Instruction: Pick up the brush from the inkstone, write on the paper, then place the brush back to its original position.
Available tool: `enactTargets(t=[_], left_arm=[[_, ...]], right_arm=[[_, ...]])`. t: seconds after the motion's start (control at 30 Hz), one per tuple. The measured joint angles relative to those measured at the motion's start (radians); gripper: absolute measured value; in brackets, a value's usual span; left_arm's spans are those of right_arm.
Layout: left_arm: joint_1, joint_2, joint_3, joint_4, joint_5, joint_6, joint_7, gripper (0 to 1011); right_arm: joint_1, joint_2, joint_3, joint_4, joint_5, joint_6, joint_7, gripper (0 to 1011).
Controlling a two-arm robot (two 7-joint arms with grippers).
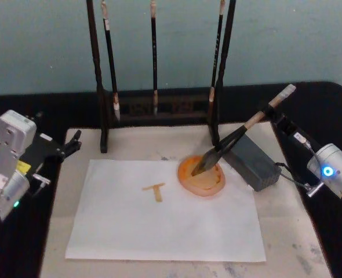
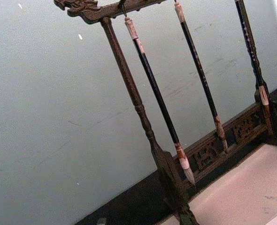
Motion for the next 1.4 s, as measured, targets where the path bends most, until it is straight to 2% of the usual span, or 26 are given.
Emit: enactTargets(t=[0.53,1.4], left_arm=[[0.000,0.000,0.000,0.000,0.000,0.000,0.000,1010],[0.000,0.000,0.000,0.000,0.000,0.000,0.000,1010]], right_arm=[[0.015,0.002,-0.032,0.034,0.028,-0.033,-0.014,163],[0.024,-0.010,-0.046,0.063,0.083,-0.055,-0.041,163]])
